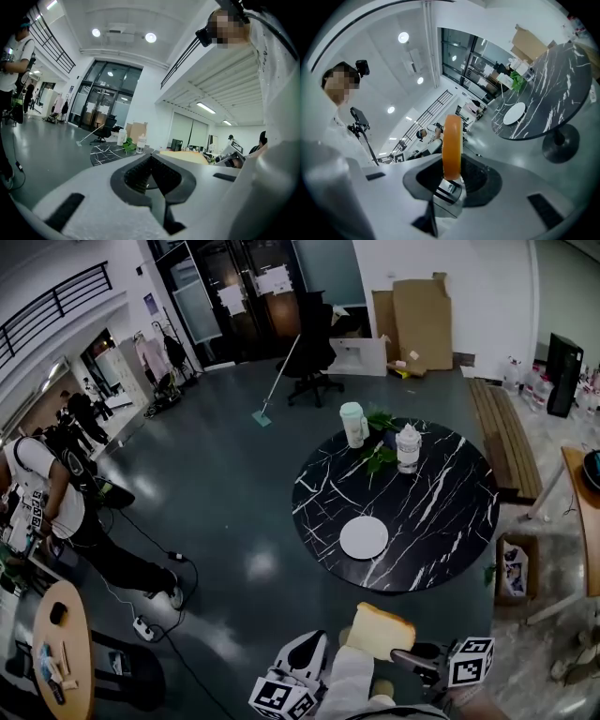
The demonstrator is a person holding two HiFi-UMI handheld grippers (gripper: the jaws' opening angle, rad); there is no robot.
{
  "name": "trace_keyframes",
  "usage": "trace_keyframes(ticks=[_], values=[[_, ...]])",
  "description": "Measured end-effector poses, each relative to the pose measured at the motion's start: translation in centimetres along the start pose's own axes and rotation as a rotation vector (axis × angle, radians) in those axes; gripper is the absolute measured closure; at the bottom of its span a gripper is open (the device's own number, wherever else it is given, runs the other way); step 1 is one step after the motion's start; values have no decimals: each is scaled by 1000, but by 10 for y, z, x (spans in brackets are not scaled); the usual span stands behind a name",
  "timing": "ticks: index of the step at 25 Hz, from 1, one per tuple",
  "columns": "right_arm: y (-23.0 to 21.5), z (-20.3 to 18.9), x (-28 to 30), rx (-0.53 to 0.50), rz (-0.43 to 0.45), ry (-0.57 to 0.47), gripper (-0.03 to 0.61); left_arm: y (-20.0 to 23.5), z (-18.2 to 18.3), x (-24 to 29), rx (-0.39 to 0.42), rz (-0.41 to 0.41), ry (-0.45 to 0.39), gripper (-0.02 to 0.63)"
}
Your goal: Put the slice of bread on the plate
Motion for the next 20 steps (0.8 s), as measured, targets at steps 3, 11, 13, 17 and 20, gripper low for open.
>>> trace_keyframes(ticks=[3, 11, 13, 17, 20], values=[[-14, 10, 3, 3, -25, -11, 486, 11, -11, 21, 4, -18, 1, 607], [-55, 50, 19, 52, -109, -51, 486, 29, 0, 104, -21, -99, 16, 607], [-69, 61, 27, 62, -127, -52, 486, 35, 6, 125, -16, -118, 10, 607], [-89, 79, 45, 78, -132, -69, 486, 51, 10, 154, -15, -132, 21, 607], [-102, 91, 56, 87, -141, -79, 486, 62, 7, 171, -26, -135, 41, 607]])
Point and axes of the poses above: the fingertips, and each gripper's own axes: x forward along the fingers, y to its left, z out of its top, the point moved 3 cm from there along -x, backward along the fingers, and after that the axes turned 15 degrees about z, right-handed, at the moved point
